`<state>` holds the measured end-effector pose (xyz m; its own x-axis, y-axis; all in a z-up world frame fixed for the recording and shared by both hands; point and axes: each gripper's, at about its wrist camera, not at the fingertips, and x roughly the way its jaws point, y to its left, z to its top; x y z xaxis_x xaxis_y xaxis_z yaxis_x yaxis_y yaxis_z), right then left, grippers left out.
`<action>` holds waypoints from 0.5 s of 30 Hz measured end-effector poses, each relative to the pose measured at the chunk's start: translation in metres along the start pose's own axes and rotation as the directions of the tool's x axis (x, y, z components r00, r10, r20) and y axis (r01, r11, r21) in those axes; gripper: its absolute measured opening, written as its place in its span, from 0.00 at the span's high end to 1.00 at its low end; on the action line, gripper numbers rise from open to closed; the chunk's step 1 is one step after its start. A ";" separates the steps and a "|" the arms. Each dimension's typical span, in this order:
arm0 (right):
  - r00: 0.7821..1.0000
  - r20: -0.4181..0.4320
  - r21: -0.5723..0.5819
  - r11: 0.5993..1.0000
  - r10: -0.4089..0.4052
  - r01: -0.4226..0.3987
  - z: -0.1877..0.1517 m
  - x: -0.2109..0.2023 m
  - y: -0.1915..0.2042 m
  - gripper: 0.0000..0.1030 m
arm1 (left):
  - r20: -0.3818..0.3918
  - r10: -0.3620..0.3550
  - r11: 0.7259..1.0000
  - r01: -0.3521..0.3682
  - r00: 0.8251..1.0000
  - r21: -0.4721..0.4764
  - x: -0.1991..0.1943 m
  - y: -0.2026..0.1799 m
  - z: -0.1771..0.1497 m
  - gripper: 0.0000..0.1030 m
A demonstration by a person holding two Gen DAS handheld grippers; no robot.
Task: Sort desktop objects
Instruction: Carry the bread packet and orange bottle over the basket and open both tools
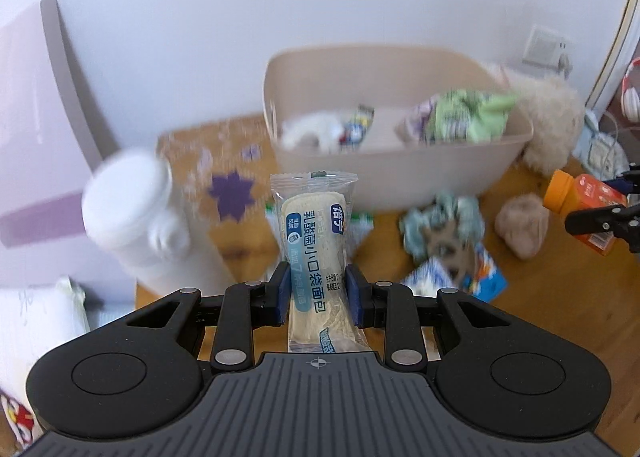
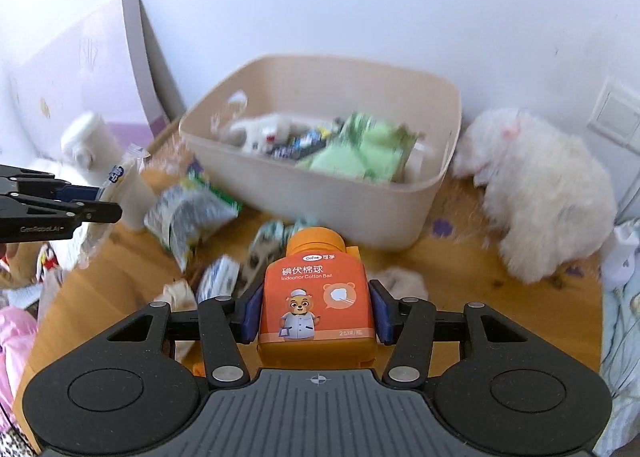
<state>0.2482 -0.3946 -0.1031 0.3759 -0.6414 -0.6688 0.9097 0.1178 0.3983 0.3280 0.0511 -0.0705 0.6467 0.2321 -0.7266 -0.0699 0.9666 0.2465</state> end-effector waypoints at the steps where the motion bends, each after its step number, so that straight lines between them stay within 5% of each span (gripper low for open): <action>1: 1.000 0.013 -0.003 1.000 -0.003 0.003 0.005 -0.004 -0.001 0.51 | 0.012 0.003 1.000 -0.003 1.000 0.006 -0.001 0.000 0.007 0.72; 15: 0.988 0.147 0.014 0.999 -0.040 0.038 0.071 -0.022 -0.020 0.51 | 0.171 0.013 0.995 -0.031 0.985 0.100 -0.006 -0.005 0.097 0.72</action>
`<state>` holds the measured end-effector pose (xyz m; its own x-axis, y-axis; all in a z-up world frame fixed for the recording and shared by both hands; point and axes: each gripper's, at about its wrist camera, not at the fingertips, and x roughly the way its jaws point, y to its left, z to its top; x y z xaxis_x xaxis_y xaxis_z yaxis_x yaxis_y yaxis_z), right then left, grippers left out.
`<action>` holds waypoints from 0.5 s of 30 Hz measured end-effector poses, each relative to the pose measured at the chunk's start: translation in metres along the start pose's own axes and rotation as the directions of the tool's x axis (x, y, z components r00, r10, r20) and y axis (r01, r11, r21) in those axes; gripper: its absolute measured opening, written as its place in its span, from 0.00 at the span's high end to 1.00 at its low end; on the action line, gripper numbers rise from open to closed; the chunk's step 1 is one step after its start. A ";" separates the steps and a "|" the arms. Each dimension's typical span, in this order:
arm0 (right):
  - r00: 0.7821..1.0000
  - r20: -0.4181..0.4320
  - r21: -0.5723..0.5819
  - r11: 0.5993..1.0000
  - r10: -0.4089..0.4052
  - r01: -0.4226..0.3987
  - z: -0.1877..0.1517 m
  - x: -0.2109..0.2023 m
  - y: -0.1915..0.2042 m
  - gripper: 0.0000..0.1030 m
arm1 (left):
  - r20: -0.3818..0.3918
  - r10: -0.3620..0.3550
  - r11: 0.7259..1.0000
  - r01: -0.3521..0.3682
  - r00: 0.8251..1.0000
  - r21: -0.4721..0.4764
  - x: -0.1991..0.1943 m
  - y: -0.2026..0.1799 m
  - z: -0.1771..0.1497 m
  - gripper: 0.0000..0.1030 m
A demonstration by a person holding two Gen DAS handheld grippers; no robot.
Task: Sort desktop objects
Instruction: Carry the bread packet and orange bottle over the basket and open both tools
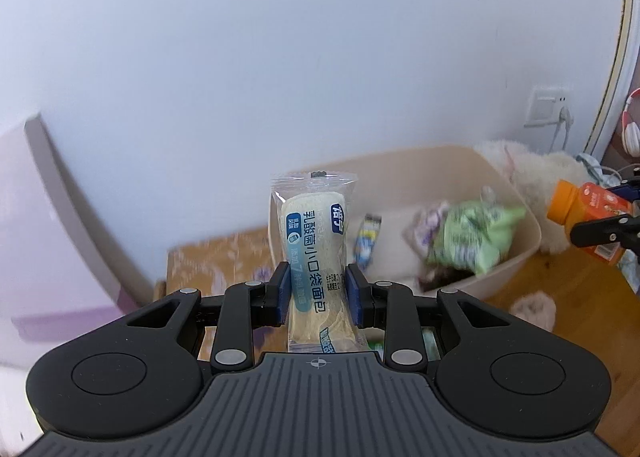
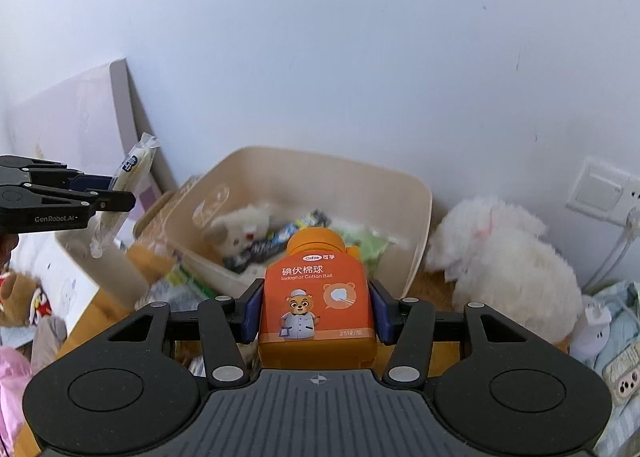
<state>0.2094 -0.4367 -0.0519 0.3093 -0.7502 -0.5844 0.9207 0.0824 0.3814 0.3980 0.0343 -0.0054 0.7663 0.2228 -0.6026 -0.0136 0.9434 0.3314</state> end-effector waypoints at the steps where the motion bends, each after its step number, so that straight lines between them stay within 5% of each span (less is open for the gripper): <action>1: 1.000 0.006 0.002 1.000 -0.002 0.002 0.005 0.002 -0.001 0.51 | 0.007 0.002 1.000 -0.002 1.000 0.006 0.003 -0.001 0.006 0.72; 15: 0.998 0.017 0.034 0.998 -0.059 0.058 0.052 0.067 -0.005 0.51 | -0.037 0.007 1.000 -0.006 0.999 0.015 0.080 -0.032 0.039 0.72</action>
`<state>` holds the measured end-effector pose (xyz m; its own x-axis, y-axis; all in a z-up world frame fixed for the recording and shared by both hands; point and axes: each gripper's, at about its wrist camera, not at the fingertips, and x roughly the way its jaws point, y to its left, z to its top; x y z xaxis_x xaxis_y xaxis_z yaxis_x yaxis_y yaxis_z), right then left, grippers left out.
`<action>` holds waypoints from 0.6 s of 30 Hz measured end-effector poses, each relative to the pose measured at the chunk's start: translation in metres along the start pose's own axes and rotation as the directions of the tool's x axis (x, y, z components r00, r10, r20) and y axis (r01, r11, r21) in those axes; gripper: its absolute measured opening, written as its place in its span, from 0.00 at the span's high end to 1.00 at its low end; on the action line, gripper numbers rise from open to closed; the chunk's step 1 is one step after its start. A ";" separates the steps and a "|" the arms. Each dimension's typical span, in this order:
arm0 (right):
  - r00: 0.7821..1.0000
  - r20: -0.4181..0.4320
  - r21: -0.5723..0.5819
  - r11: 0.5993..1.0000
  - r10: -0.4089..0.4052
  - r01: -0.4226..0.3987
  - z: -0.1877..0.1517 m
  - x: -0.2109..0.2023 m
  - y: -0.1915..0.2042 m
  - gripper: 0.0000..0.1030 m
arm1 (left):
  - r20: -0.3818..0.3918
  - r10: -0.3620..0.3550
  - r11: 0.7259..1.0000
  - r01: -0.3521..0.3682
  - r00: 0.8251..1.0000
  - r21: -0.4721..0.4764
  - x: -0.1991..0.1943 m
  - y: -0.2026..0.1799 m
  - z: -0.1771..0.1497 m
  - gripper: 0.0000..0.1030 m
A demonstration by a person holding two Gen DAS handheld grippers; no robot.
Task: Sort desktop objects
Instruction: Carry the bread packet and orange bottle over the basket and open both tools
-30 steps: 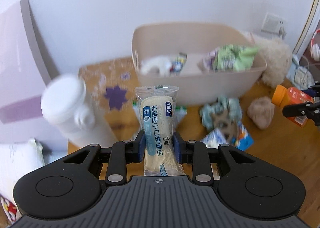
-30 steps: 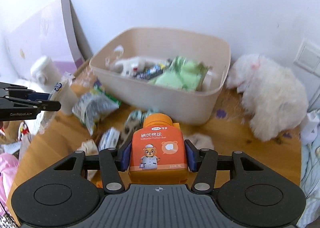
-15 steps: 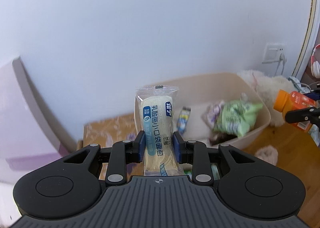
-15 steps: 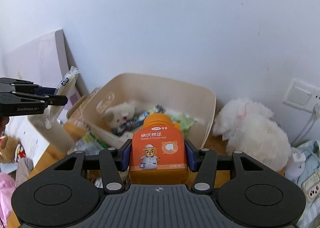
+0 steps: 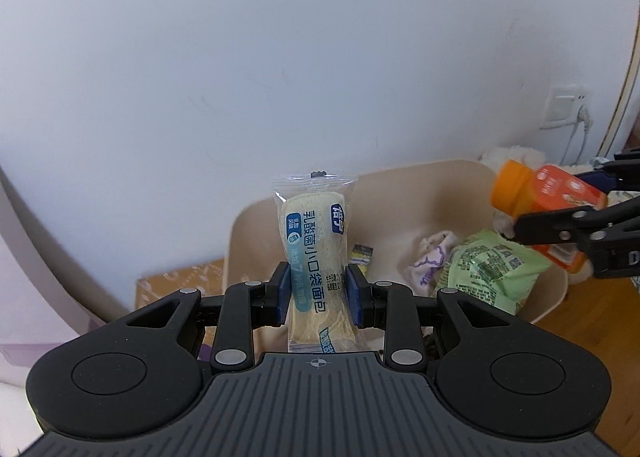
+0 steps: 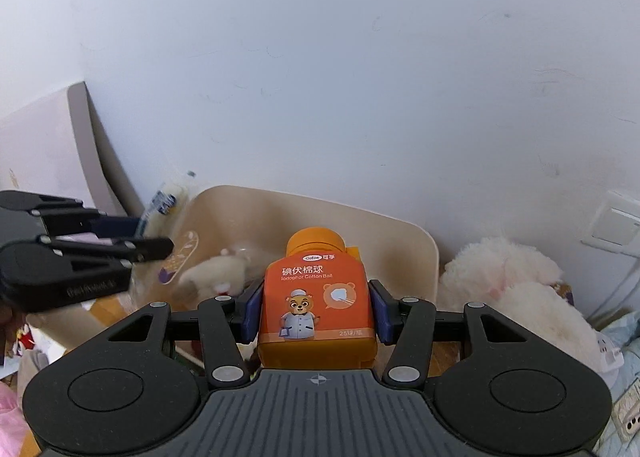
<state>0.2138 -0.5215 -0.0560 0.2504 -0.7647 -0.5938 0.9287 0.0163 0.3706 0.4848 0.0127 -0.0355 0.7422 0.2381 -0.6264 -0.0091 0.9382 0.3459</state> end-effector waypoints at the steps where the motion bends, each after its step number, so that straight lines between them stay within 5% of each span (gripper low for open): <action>1: 1.000 -0.005 -0.008 1.000 -0.004 0.004 0.001 0.006 0.002 0.51 | -0.013 0.005 1.000 -0.005 1.000 -0.004 0.006 -0.001 -0.001 0.72; 18: 0.991 -0.112 -0.128 0.990 -0.076 0.061 -0.003 0.082 0.033 0.51 | -0.160 0.020 1.000 -0.022 0.987 -0.007 0.065 0.009 -0.021 0.71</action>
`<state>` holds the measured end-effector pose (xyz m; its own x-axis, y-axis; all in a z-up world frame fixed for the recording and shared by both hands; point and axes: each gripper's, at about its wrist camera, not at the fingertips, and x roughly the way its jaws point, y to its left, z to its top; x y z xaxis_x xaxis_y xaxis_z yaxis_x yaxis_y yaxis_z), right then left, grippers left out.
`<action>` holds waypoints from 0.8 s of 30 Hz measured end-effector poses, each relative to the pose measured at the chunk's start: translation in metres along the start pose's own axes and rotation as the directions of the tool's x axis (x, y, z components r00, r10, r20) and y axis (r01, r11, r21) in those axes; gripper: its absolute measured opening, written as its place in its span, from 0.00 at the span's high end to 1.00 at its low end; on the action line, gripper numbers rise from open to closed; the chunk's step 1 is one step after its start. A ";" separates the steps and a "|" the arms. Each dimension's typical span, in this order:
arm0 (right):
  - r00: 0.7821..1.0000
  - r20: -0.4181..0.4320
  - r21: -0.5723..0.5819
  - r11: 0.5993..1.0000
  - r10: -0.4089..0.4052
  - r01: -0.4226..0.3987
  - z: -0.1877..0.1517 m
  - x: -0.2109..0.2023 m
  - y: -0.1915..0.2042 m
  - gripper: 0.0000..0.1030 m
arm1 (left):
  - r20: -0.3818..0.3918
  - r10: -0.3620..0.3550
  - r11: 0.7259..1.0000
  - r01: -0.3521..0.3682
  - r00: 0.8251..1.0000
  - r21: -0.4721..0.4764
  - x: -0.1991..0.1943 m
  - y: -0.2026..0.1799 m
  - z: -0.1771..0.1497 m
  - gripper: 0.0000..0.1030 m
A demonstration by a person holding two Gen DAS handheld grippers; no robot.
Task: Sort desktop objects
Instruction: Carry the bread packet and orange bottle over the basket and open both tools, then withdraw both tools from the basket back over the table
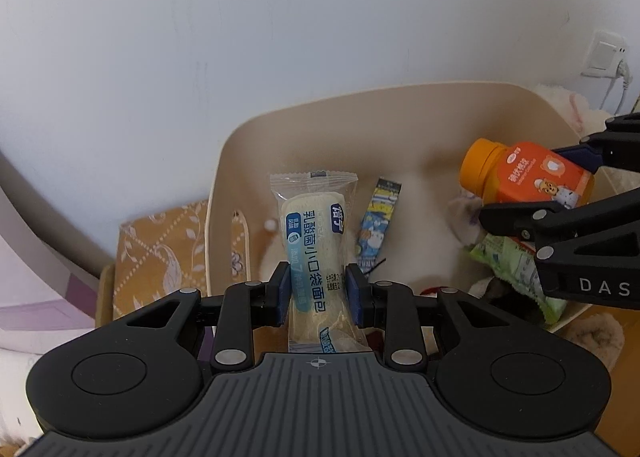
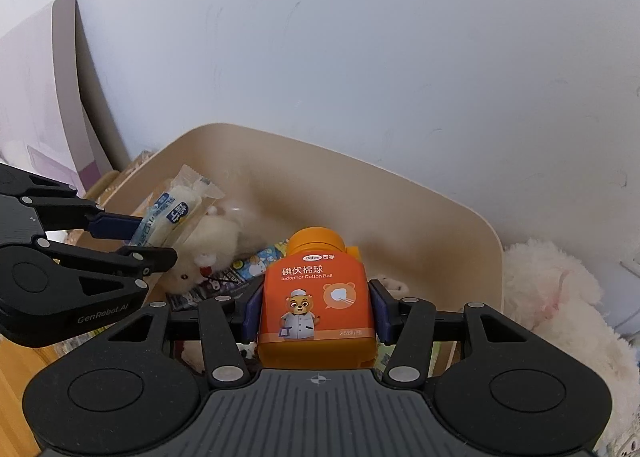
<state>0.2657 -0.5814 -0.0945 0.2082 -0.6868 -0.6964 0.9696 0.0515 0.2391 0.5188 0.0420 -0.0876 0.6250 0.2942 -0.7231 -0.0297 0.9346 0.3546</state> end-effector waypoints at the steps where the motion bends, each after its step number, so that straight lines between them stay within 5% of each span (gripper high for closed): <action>1: 1.000 -0.004 -0.012 1.000 -0.005 0.005 0.000 0.001 0.002 0.51 | -0.002 -0.006 1.000 0.006 1.000 -0.004 0.000 0.001 -0.001 0.71; 3: 1.000 -0.012 -0.035 0.999 -0.018 0.017 -0.002 0.002 0.005 0.51 | 0.013 -0.005 1.000 0.005 1.000 -0.020 -0.001 0.001 -0.002 0.68; 5: 1.000 -0.021 -0.026 1.000 -0.018 0.017 -0.003 0.001 0.005 0.51 | 0.020 -0.021 0.999 0.021 1.000 -0.037 -0.004 0.000 -0.003 0.50; 8: 0.999 -0.034 0.025 1.000 -0.004 0.005 -0.001 0.002 0.004 0.36 | 0.036 -0.023 0.999 0.025 0.999 -0.037 -0.010 0.002 -0.001 0.40; 15: 1.000 0.015 0.045 0.999 -0.023 0.023 0.001 -0.010 0.008 0.14 | 0.055 -0.026 0.999 0.027 0.998 -0.020 -0.025 -0.001 -0.009 0.38; 24: 0.996 0.079 0.069 0.997 -0.045 0.039 -0.016 -0.045 0.000 0.00 | 0.082 -0.040 0.999 0.042 0.996 -0.016 -0.062 0.010 -0.029 0.35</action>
<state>0.2585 -0.5386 -0.0739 0.1538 -0.7437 -0.6506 0.9659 -0.0256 0.2576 0.4568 0.0385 -0.0563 0.6879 0.2389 -0.6854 -0.0164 0.9492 0.3143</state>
